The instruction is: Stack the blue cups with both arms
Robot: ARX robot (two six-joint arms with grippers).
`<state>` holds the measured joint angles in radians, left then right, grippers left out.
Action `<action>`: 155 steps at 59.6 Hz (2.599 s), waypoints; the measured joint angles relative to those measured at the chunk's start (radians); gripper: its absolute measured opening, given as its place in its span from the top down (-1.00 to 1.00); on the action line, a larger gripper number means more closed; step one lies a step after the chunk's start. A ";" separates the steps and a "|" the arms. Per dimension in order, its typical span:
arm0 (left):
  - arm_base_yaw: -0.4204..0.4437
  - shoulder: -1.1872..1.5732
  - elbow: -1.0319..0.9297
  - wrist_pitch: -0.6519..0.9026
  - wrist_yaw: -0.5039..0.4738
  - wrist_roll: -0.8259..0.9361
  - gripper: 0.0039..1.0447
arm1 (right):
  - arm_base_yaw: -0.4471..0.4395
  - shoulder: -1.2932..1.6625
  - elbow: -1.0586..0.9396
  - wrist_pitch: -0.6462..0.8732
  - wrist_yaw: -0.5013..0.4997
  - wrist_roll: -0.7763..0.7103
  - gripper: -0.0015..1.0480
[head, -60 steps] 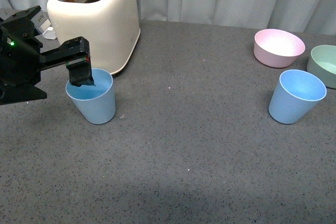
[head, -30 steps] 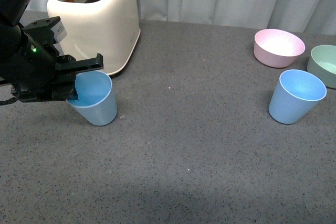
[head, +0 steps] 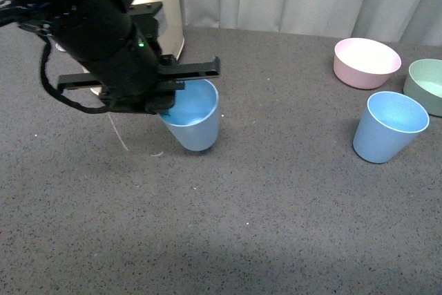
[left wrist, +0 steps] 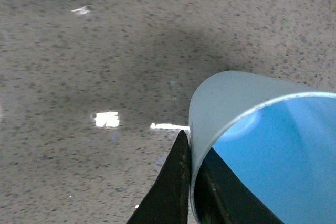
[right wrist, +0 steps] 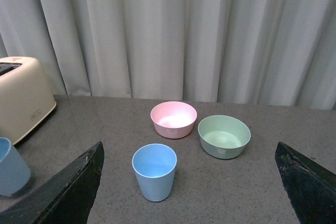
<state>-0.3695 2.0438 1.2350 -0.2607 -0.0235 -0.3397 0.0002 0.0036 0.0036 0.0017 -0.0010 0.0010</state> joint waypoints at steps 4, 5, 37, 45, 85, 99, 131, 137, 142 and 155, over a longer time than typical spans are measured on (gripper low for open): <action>-0.034 0.035 0.040 -0.019 0.000 -0.023 0.94 | 0.000 0.000 0.000 0.000 0.000 0.000 -0.81; -0.039 0.041 0.045 -0.021 0.000 -0.026 0.94 | 0.000 0.000 0.000 0.000 0.000 0.000 -0.81; -0.124 0.159 0.217 -0.101 0.018 -0.093 0.93 | 0.000 0.000 0.000 0.000 0.000 0.000 -0.81; -0.124 0.160 0.223 -0.105 0.024 -0.107 0.57 | 0.000 0.000 0.000 0.000 0.000 0.000 -0.81; -0.098 -0.025 -0.226 0.725 -0.384 0.165 -0.41 | 0.000 0.000 0.000 0.000 0.000 0.000 -0.81; 0.027 -0.318 -0.639 1.424 -0.315 0.304 0.32 | 0.000 0.000 0.000 0.000 0.000 0.000 -0.81; 0.219 -0.761 -1.070 1.362 -0.129 0.331 0.93 | 0.000 0.000 0.000 0.000 0.000 0.000 -0.81; 0.241 -0.846 -1.109 1.318 -0.103 0.331 0.93 | 0.000 0.000 0.000 0.000 0.000 0.000 -0.81; 0.253 -0.908 -1.133 1.281 -0.084 0.332 0.93 | 0.000 0.000 0.000 0.000 0.000 0.000 -0.81; 0.349 -1.132 -1.194 1.117 0.014 0.332 0.93 | 0.000 0.000 0.000 0.000 0.000 0.000 -0.81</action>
<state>-0.0208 0.9119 0.0410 0.8558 -0.0093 -0.0078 0.0002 0.0036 0.0036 0.0017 -0.0013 0.0006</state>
